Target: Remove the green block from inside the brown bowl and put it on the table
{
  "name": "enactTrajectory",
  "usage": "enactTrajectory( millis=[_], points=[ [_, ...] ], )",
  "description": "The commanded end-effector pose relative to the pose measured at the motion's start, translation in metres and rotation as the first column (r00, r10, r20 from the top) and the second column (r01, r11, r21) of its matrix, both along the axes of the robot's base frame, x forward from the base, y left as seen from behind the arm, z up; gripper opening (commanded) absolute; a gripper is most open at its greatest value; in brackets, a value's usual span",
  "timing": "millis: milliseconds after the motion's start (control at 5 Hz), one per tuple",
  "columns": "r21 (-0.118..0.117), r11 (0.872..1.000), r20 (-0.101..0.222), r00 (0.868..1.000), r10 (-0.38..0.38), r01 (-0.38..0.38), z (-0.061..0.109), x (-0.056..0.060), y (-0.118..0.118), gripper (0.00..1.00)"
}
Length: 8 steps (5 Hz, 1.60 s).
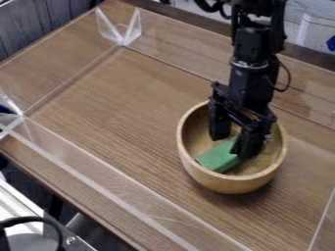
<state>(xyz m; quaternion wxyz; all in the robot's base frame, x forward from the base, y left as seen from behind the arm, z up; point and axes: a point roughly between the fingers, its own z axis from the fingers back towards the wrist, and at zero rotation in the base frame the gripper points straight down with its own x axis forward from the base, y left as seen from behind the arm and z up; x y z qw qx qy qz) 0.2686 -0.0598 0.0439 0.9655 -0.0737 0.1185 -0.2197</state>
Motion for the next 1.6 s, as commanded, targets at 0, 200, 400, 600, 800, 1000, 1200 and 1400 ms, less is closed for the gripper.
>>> enactTrajectory(
  millis=[0,200,400,600,800,1000,1200,1400],
  points=[
    [0.006,1.0,0.065,0.998,-0.008,0.008,0.014,0.01,0.002,0.0],
    [0.021,1.0,0.076,0.997,-0.021,0.019,0.016,0.012,0.003,0.0],
    [0.041,0.998,0.051,0.998,-0.041,0.039,0.021,0.016,0.005,0.0],
    [0.069,0.996,0.032,0.998,-0.06,0.057,0.037,0.023,0.009,0.0],
    [0.096,0.995,0.019,0.999,-0.041,0.039,0.056,0.029,0.018,0.0],
    [0.118,0.993,0.014,1.0,-0.026,0.024,0.074,0.033,0.023,0.0],
    [0.141,0.99,0.057,0.998,0.003,-0.011,0.094,0.024,0.024,0.0],
    [0.157,0.987,0.088,0.996,0.024,-0.037,0.105,0.014,0.023,0.0]
  ],
)
